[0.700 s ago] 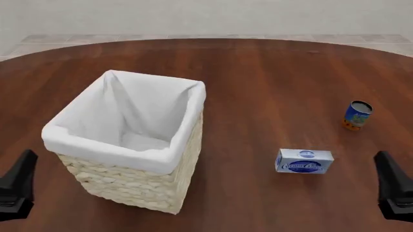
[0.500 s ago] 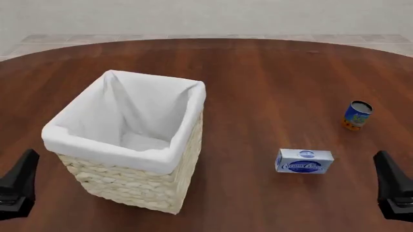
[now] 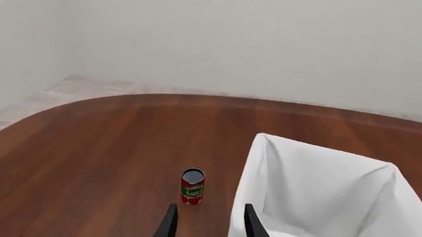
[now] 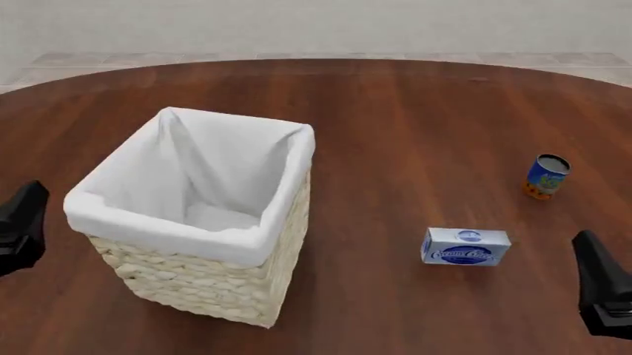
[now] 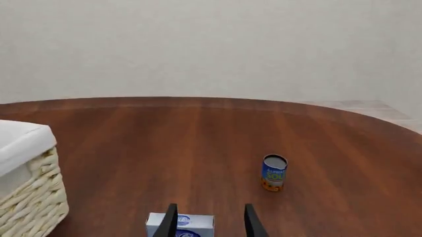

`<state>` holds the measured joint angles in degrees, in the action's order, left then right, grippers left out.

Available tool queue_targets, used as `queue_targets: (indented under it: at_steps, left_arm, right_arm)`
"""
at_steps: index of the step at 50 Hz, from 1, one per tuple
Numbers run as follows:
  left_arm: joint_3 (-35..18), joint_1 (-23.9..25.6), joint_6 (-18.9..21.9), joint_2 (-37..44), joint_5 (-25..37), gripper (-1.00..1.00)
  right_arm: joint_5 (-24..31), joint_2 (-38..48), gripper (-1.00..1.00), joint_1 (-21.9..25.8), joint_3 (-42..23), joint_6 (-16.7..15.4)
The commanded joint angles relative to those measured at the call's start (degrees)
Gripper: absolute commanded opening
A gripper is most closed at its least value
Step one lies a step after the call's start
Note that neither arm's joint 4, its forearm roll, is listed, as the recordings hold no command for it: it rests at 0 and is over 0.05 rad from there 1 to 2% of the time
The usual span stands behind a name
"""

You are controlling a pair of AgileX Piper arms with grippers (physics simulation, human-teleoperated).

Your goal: Pick up the tomato sauce, and put it in the basket.

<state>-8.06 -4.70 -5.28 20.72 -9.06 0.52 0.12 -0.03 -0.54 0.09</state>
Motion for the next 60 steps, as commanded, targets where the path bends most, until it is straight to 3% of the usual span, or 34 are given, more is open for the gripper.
queue_targets:
  at_steps: [1,10,12,22,38,49,60]
  left_arm:
    - [-9.41,-3.69,-3.40,10.91,0.10,1.00]
    - [-11.85,-6.07,-3.30,17.72,-0.88,1.00]
    - [-12.34,-6.11,-1.12,19.05,-1.16,1.00]
    - [-19.72,-6.79,-2.47,27.12,0.15,1.00]
    - [-27.32,-10.33,0.84,39.18,1.01,1.00]
    - [-30.27,-9.92,1.79,45.25,0.59,1.00]
    - [-33.71,-6.91,5.55,51.91,1.01,1.00]
  right_arm:
    - [0.64,-0.10,1.00,0.02,-0.58,-0.12]
    - [0.87,-0.10,1.00,0.04,-0.79,-0.10]
    - [0.86,-0.10,1.00,0.04,-0.78,-0.13]
    - [0.82,-0.09,1.00,0.05,-0.74,-0.12]
    - [0.70,-0.07,1.00,0.04,-0.56,0.02]
    - [0.35,-0.03,1.00,0.05,-0.28,-0.03]
    - [0.06,0.01,1.00,0.05,-0.04,-0.04]
